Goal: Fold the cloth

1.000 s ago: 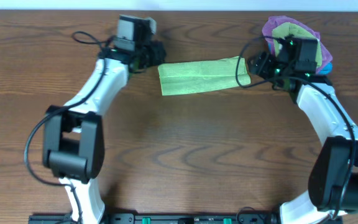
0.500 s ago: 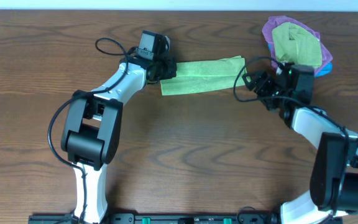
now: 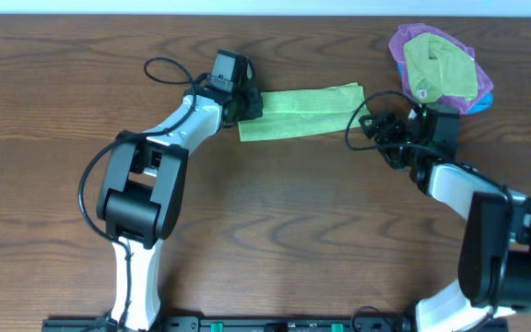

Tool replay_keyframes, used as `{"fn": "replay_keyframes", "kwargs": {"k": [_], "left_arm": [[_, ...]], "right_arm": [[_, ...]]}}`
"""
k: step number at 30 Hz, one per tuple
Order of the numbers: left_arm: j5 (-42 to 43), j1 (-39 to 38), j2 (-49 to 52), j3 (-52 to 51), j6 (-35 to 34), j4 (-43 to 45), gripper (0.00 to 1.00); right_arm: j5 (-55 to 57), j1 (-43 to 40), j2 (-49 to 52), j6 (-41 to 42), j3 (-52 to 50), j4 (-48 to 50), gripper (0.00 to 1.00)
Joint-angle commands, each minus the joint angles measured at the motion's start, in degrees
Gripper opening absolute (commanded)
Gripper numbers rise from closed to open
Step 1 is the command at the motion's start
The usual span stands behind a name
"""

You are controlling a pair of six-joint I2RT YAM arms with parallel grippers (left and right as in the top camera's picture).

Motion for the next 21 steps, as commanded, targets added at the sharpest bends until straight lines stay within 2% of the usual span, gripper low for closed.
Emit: {"fn": "replay_keyframes", "kwargs": {"k": [1,15,21], "left_arm": [[-0.59,-0.28,1.73,-0.24,-0.76,0.09,0.06],[-0.13,-0.28,2.91,-0.24,-1.66,-0.48,0.06],[0.52,-0.28,2.91,-0.24,-1.62,-1.27,0.06]], "right_arm": [[-1.07,0.59,3.48,2.4,-0.37,1.84,0.79],[4.13,5.79,13.38,10.34,-0.33,14.6,0.79],[9.84,8.35,20.26,10.95,-0.2,24.24,0.78]]}}
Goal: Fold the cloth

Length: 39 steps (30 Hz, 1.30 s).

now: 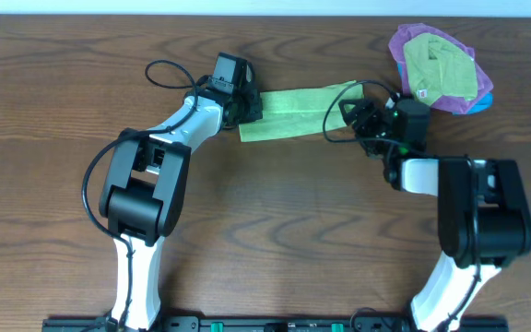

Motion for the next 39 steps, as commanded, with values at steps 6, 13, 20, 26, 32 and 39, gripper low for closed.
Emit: {"fn": "replay_keyframes", "kwargs": {"k": [6,13,20,26,32,39], "left_arm": [[0.66,-0.28,1.79,-0.24,-0.2,-1.44,0.06],[0.57,-0.28,1.79,-0.24,1.57,-3.34,0.06],[0.55,-0.17,1.79,-0.24,2.84,-4.39,0.06],[0.59,-0.15,1.79,-0.24,2.82,-4.39,0.06],[0.63,-0.15,1.77,-0.24,2.82,-4.39,0.06],[0.94,-0.15,1.77,-0.24,2.8,-4.39,0.06]], "right_arm": [[10.54,2.75,12.0,1.86,-1.03,1.36,0.74],[16.68,3.04,16.98,1.81,0.42,3.1,0.51],[16.33,3.13,20.65,-7.91,3.82,5.38,0.24],[6.47,1.25,20.06,-14.82,3.89,13.18,0.01],[-3.87,-0.57,17.38,-18.56,3.89,16.02,0.01],[-5.03,-0.72,7.04,-28.39,3.89,6.86,0.01]]}}
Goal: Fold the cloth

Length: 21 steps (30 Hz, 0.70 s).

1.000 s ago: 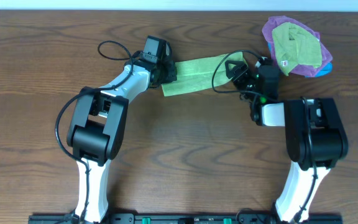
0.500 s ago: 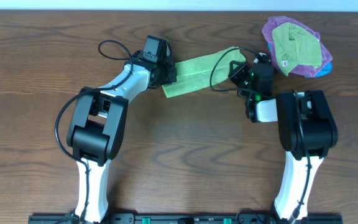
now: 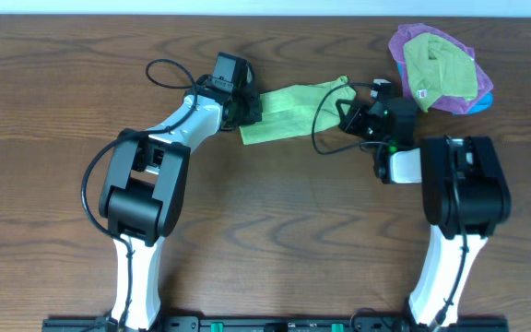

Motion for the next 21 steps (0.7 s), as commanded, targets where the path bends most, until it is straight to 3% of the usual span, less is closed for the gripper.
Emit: {"fn": "replay_keyframes", "kwargs": {"k": [1,21], "left_arm": [[-0.04,-0.17,1.79,-0.76,1.01,-1.57,0.06],[0.7,-0.2,1.77,-0.76,-0.74,-1.62,0.06]], "right_arm": [[-1.05,-0.63,-3.8,-7.39,-1.31,-3.21,0.01],[0.13,1.2,-12.92,-9.51,-0.2,-2.73,0.01]]}}
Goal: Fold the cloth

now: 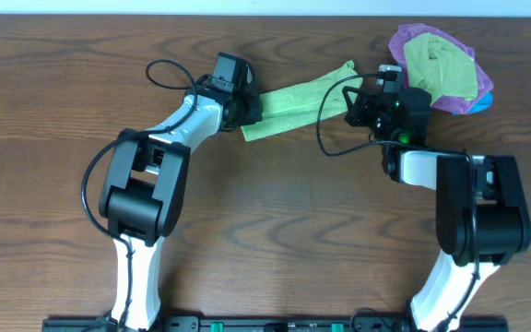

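A long green cloth lies as a narrow strip on the wooden table, slanting up to the right. My left gripper sits at its lower left end and appears shut on that end. My right gripper is at the strip's right end, and the raised corner there points towards the far edge. Its fingers appear shut on the cloth, though the wrist body hides the contact.
A heap of cloths, green on purple with blue beneath, sits at the back right, just behind my right wrist. Black cables loop beside both wrists. The table's far edge runs close behind the cloth.
My right gripper has moved up and slightly right. The cloth's right end has gone with it, and the strip is now pulled straighter and slants more steeply. The left gripper has stayed put.
At first the cloth lay flat and nearly level, with my left gripper at its left end and the right gripper just off its right end. The right gripper then reached that end. Later the end was bunched leftward, and now it is drawn up and back.
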Tool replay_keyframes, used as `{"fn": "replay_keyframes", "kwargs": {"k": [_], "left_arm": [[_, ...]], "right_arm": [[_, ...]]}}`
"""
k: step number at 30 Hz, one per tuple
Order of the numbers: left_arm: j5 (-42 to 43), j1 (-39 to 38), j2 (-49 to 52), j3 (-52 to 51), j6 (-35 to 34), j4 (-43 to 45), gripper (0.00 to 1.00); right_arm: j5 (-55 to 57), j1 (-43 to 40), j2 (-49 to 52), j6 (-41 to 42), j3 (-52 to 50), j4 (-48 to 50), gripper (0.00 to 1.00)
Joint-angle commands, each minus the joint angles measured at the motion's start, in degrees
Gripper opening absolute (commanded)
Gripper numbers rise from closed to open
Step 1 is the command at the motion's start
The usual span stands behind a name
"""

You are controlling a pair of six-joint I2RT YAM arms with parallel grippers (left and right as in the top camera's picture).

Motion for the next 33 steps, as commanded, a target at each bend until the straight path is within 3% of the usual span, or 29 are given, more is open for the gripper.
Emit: {"fn": "replay_keyframes", "kwargs": {"k": [1,9,20,33], "left_arm": [[0.74,-0.17,1.77,-0.76,-0.28,-1.51,0.06],[1.44,-0.13,1.46,-0.76,-0.28,-1.53,0.06],[1.51,0.28,1.27,-0.61,-0.28,-2.27,0.06],[1.49,0.28,1.27,9.94,0.92,-13.33,0.06]], "right_arm": [[0.0,1.86,-2.34,-1.75,1.46,0.37,0.01],[-0.02,8.41,-2.49,-7.13,7.06,-4.87,0.01],[-0.17,8.74,-9.73,-11.63,7.56,-10.21,0.01],[0.28,10.27,-11.1,-16.98,7.56,-16.04,0.01]]}}
